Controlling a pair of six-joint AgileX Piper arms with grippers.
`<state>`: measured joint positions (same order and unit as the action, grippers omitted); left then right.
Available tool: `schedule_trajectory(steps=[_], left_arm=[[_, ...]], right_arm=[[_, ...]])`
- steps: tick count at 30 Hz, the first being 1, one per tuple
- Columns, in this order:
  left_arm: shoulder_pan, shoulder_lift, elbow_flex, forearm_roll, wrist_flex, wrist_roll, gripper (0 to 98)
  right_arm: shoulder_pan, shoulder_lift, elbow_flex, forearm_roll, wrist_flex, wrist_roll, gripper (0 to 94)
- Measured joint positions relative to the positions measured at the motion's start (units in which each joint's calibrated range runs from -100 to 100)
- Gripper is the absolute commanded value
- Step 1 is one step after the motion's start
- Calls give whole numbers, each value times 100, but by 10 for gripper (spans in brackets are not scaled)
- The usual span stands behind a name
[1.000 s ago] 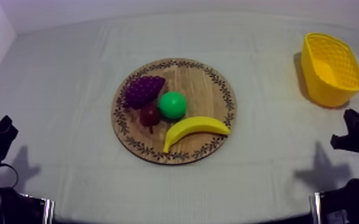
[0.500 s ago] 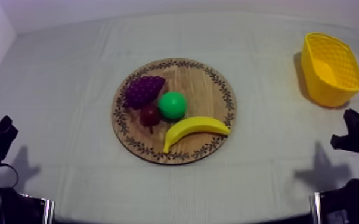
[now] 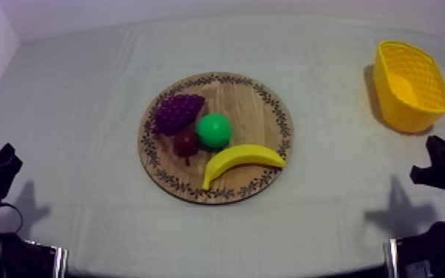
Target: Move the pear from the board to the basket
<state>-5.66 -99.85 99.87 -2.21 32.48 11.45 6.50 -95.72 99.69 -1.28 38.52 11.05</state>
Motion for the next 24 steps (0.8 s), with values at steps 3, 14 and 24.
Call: schedule_trajectory(steps=[3, 14, 24], left_arm=[[0, 0, 0, 0, 0, 0, 1], [0, 0, 0, 0, 0, 0, 1], [0, 0, 0, 0, 0, 0, 1]], right_arm=[[43, 0, 5, 0, 0, 46, 4], [81, 0, -90, 13, 65, -314, 6], [385, 1269, -838, -627, -688, -19, 6]])
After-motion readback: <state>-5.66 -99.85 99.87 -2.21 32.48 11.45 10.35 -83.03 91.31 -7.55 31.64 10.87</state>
